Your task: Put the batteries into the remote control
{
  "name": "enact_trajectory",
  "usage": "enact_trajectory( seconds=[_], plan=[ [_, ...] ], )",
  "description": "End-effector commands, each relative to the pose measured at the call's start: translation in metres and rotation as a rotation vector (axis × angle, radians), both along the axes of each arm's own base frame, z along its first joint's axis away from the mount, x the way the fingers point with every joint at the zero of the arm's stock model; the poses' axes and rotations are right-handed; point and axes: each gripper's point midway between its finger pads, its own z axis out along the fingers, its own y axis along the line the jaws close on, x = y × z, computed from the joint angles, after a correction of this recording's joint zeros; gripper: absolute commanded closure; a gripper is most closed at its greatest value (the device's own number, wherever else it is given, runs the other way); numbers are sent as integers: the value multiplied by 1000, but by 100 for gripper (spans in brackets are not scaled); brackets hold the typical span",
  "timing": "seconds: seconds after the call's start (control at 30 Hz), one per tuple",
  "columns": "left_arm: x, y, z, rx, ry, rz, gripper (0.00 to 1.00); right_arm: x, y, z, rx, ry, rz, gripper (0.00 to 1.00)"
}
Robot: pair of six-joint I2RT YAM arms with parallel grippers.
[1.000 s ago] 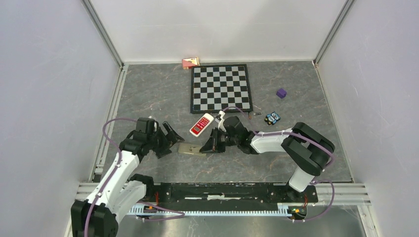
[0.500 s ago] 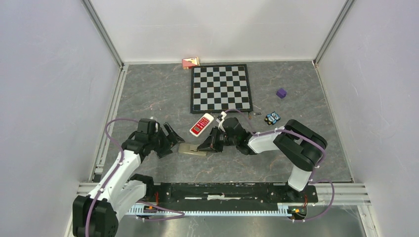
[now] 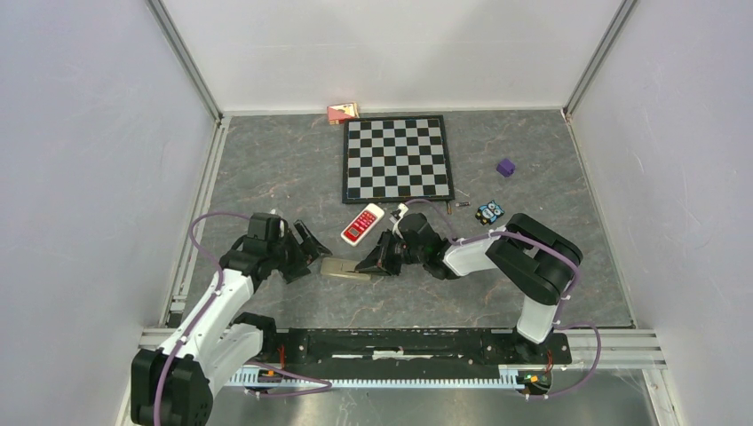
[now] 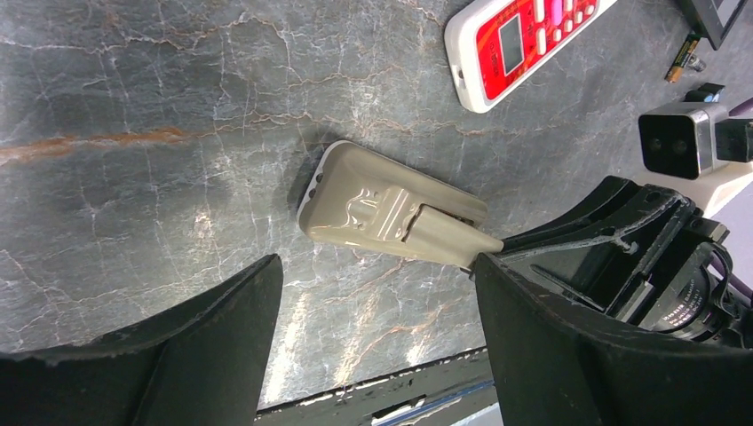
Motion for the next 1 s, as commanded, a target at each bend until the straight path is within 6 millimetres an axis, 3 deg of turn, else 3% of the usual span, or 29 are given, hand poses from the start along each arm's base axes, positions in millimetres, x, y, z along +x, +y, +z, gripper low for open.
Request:
enact_trajectory(
  seconds=[0.0,0.33,0.7,0.97],
  plan=[
    [7,2,0,22,-42,-22,15,4,2,-5,-16,5,-27,100],
    [6,4,-2,27,-33,-16,16,0,8,-6,-8,46,-17,98],
    [9,4,-1,29,-38,-9,15,0,2,-3,-59,17,-1,59],
    [12,7,-1,49,-36,3,14,5,0,6,-82,-15,7,51]
  ],
)
